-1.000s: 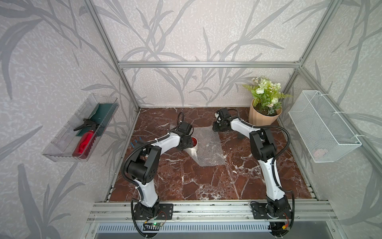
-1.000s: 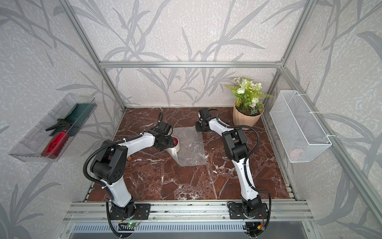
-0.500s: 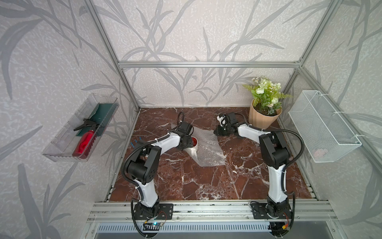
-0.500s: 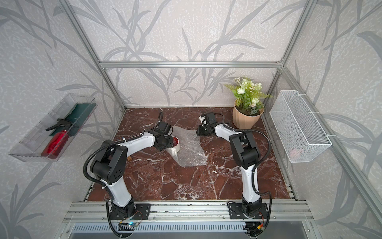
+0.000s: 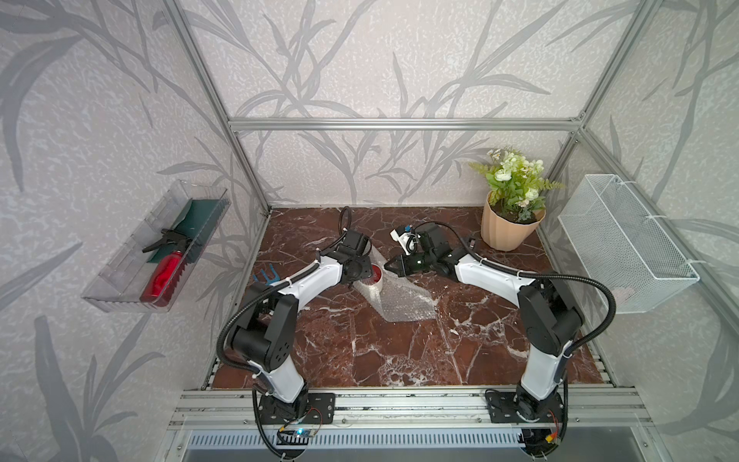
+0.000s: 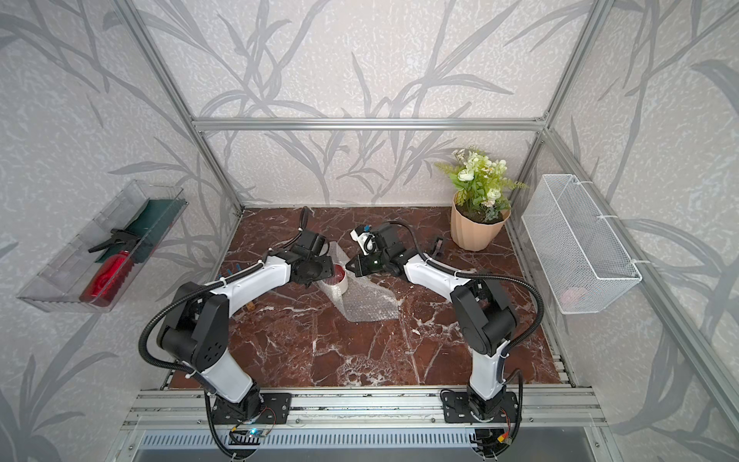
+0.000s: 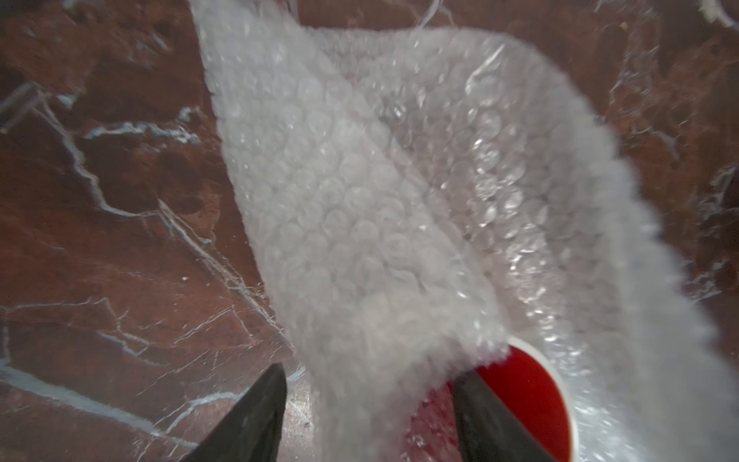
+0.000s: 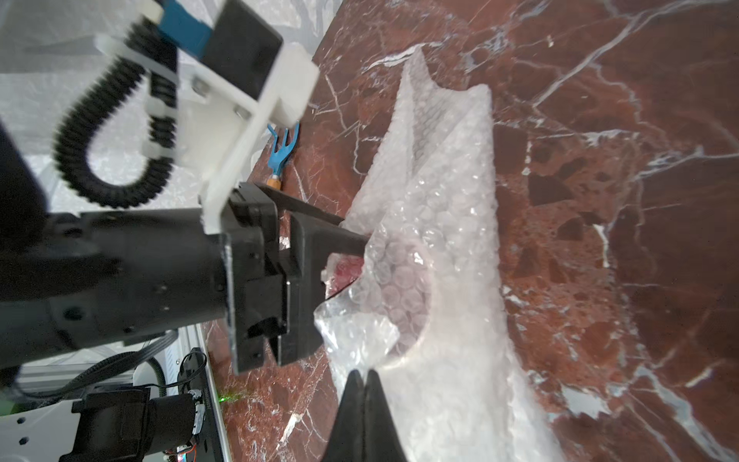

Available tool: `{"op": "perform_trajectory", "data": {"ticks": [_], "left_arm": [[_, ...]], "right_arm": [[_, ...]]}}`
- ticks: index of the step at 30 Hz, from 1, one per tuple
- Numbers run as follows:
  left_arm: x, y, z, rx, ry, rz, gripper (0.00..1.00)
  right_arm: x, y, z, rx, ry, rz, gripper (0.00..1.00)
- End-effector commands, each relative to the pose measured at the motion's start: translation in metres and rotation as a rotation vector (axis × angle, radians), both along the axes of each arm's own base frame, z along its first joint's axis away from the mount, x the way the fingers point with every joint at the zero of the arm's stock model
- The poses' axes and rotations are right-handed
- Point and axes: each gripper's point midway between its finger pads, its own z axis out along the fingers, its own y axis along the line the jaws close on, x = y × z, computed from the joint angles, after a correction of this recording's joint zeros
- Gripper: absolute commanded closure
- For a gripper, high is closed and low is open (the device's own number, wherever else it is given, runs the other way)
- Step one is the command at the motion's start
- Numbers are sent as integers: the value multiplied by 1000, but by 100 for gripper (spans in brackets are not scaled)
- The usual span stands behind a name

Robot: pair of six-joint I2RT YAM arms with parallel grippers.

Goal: Wrap mugs in bubble wrap
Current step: Wrap the mug in bubble wrap.

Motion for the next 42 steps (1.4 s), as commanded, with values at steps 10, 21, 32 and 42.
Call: {"op": "perform_trajectory", "data": {"ticks": [10,21,32,42], "left_arm": [[-16,6,57,-104,-154,46,33],[-13,-21,26,-293,-43,116,36],[-11,-14,12,-250,-16,157,69],[-11,-12,-1,-206,17,145,91]], "right_arm": [[-15,35,-17,13,53,82,100],[-20,44,-11,36,31,86,100],[-24,48,-12,24,30,102,100],[-25,24,11,-75,-30,82,62]]}}
